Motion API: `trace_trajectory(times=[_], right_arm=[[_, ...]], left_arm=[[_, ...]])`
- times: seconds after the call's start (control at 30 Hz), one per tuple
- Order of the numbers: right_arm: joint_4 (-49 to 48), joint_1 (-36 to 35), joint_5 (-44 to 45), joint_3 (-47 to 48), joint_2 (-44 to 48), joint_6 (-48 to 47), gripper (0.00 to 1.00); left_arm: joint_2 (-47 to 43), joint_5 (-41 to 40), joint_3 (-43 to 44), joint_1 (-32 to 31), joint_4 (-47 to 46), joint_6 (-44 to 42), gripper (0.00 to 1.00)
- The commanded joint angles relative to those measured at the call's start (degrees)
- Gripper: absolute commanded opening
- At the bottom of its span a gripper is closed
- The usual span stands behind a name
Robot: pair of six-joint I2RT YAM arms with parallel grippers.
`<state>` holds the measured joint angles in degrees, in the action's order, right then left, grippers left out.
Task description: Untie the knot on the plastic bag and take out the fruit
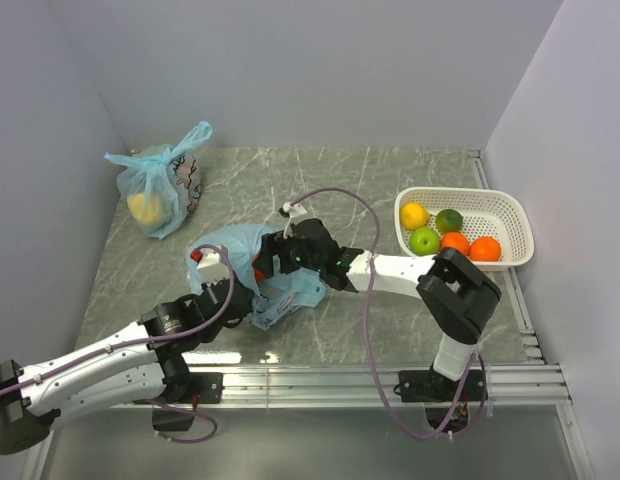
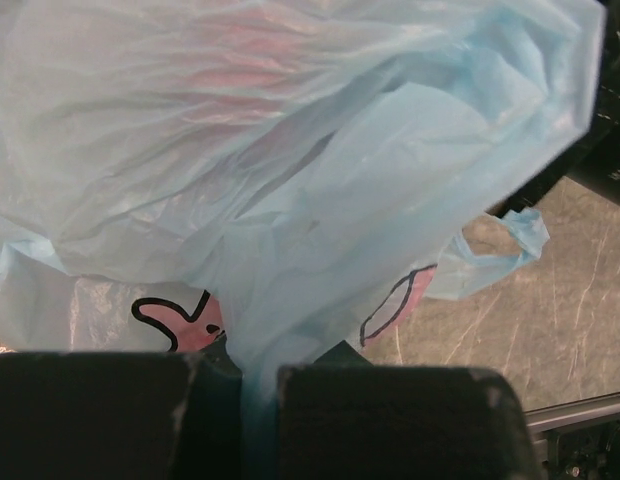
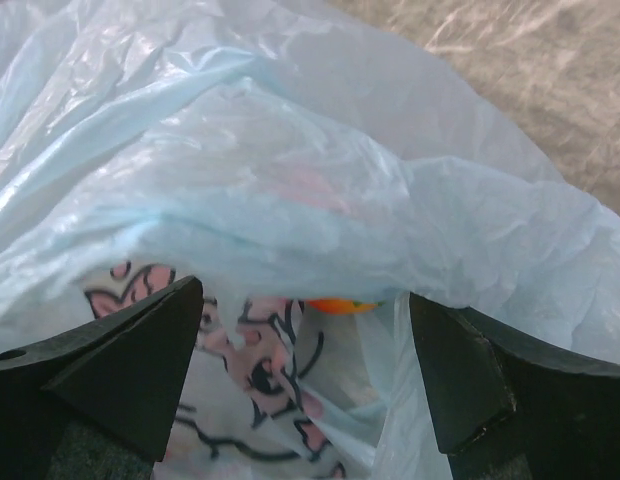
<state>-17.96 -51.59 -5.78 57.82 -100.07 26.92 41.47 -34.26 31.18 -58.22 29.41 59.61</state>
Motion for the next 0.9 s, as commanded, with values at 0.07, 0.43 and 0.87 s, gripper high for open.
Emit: trace_trajectory(times=[0.07,0.43,0.87], right_arm=[[-0.3,-1.6,9.9,3.2,0.7,2.3,0.9],[12.5,-2.4,37.4,-3.8,16.8,1.4,0.92],[7.3,-7.1,20.7,-0.1,11.0,4.2,0.89]], left_arm=[[0.3,0.0,2.4,-0.3,-1.4,-0.6,0.01],[-1.9,-1.7,1.8,-0.3,-0.1,0.2,0.0],[-2.6,-1.3,2.5,-0.3,0.6,0.6,0.01]])
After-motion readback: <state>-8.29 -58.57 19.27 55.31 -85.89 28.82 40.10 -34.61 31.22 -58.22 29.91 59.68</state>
